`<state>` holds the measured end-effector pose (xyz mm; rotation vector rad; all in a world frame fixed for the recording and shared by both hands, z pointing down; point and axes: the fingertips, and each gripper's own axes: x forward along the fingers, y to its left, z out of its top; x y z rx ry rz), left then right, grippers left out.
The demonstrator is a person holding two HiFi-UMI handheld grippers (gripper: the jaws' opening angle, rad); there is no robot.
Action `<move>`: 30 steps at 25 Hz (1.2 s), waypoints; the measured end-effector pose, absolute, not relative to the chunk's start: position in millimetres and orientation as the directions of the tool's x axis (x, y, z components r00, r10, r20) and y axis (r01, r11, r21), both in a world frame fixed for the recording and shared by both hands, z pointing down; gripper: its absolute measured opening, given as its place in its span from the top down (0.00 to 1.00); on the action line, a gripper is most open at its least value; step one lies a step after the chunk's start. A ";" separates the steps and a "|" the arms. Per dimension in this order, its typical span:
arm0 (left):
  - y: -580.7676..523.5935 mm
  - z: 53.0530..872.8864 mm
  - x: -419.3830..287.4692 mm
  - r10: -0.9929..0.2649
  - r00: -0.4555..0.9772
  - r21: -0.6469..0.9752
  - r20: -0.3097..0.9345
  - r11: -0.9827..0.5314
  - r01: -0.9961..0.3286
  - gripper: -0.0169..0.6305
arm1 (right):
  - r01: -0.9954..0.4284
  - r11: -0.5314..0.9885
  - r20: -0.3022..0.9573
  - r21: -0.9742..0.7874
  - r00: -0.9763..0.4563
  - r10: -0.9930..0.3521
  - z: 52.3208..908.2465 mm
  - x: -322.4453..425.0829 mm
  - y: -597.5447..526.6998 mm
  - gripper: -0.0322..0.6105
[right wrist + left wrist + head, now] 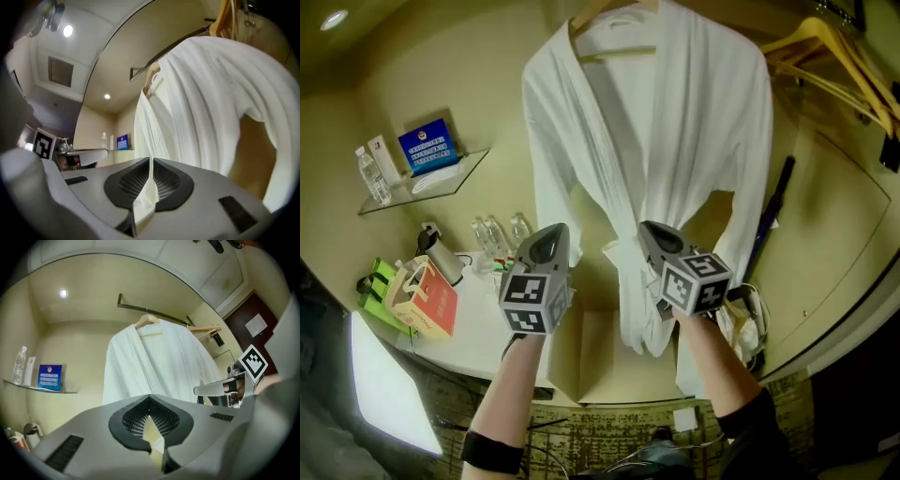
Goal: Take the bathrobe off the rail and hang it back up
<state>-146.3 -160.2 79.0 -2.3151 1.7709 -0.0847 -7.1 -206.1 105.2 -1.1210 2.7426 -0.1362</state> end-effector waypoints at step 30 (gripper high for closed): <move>-16.8 304.9 -218.3 -0.954 0.255 0.003 0.158 -0.258 -0.966 0.97 | -0.910 0.411 0.281 -0.046 -0.407 -0.869 341.9 112.4 -69.1 0.93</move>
